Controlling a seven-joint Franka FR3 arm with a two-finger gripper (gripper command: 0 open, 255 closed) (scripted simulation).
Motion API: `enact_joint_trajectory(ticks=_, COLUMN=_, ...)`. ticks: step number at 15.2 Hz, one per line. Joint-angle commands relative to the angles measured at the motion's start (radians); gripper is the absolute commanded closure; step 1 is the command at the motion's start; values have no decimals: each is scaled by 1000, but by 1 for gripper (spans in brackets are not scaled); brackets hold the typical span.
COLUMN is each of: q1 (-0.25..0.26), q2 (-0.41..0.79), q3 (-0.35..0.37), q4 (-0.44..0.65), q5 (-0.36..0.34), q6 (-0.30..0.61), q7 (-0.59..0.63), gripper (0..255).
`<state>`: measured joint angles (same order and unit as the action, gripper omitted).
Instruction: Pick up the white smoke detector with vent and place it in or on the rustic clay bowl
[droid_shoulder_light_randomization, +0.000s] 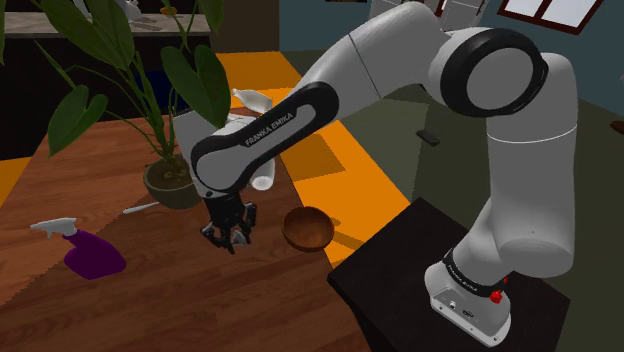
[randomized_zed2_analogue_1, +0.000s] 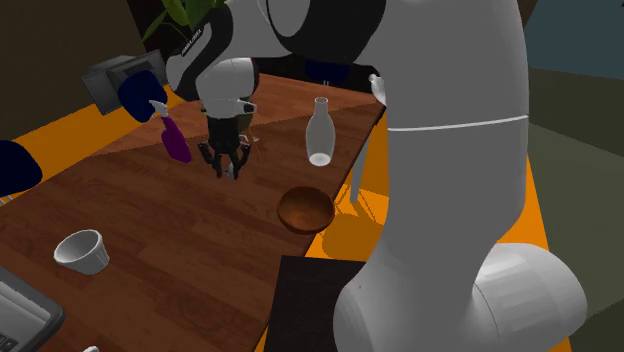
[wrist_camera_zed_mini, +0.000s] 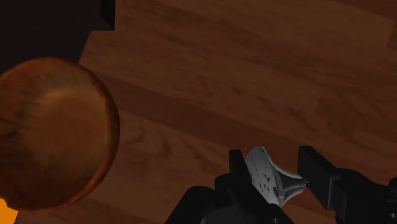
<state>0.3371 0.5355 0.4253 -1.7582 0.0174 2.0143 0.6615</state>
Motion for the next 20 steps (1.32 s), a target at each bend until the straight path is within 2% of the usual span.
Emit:
enact_joint_trajectory(ticks=1, q1=-3, q2=-12, q3=2, q4=4, q5=4, q6=-16, q7=-1, gripper=255)
enact_joint_trajectory(ticks=8, q1=-133, q2=-197, q3=-7, q4=-263, q5=55, q6=54, q7=-149, gripper=255)
enact_joint_trajectory(ticks=15, q1=-242, q2=-354, q3=-45, q4=-467, q5=92, q6=89, q7=-315, gripper=255)
enact_joint_trajectory(ticks=18, q1=-280, q2=-406, q3=-69, q4=-531, q5=97, q6=96, q7=-381, gripper=255)
enact_joint_trajectory(ticks=20, q1=-278, q2=-385, q3=-71, q4=-537, q5=91, q6=123, q7=-379, gripper=255)
